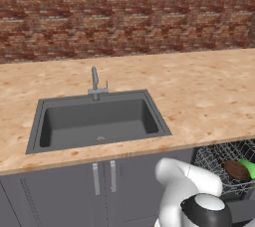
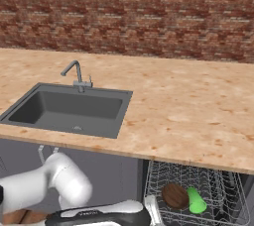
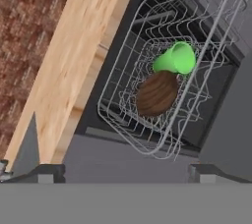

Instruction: Pick up the cup and bowl from the counter, place them in the dishwasher, and close the dishwasher door.

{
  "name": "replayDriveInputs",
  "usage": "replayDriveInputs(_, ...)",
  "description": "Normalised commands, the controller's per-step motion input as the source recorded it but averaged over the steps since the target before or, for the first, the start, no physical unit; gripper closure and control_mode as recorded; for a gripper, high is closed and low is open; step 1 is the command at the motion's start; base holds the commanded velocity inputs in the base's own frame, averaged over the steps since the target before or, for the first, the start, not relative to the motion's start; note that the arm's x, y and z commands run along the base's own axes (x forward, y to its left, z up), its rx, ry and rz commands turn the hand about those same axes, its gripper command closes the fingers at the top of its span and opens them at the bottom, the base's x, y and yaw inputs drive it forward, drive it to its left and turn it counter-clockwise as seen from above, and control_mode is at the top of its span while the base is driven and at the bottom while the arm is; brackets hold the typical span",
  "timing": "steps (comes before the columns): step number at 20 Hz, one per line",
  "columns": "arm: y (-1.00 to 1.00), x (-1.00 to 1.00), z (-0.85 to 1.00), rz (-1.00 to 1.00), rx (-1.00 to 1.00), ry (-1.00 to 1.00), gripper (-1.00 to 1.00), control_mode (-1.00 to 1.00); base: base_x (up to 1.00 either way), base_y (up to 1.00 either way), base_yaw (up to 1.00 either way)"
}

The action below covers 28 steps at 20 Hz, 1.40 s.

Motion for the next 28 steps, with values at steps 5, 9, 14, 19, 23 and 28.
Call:
replayDriveInputs(5,0.12,-0.52,0.00,0.00,-0.06,-0.11,-1.00,-1.00,0.00,0.00,0.00)
replayDriveInputs(9,0.05,-0.50,0.00,0.01,0.00,-0.11,-1.00,-1.00,0.00,0.00,0.00)
replayDriveInputs(14,0.00,-0.54,0.00,0.03,0.00,-0.10,-1.00,-1.00,0.00,0.00,0.00)
replayDriveInputs(19,0.00,-0.47,-0.08,0.04,0.00,-0.08,-1.00,-1.00,0.00,0.00,0.00)
replayDriveInputs(23,0.00,-0.29,-0.15,0.03,0.00,-0.06,-1.00,-1.00,0.00,0.00,0.00)
replayDriveInputs(28,0.00,-0.10,-0.25,0.02,0.00,-0.03,-1.00,-1.00,0.00,0.00,0.00)
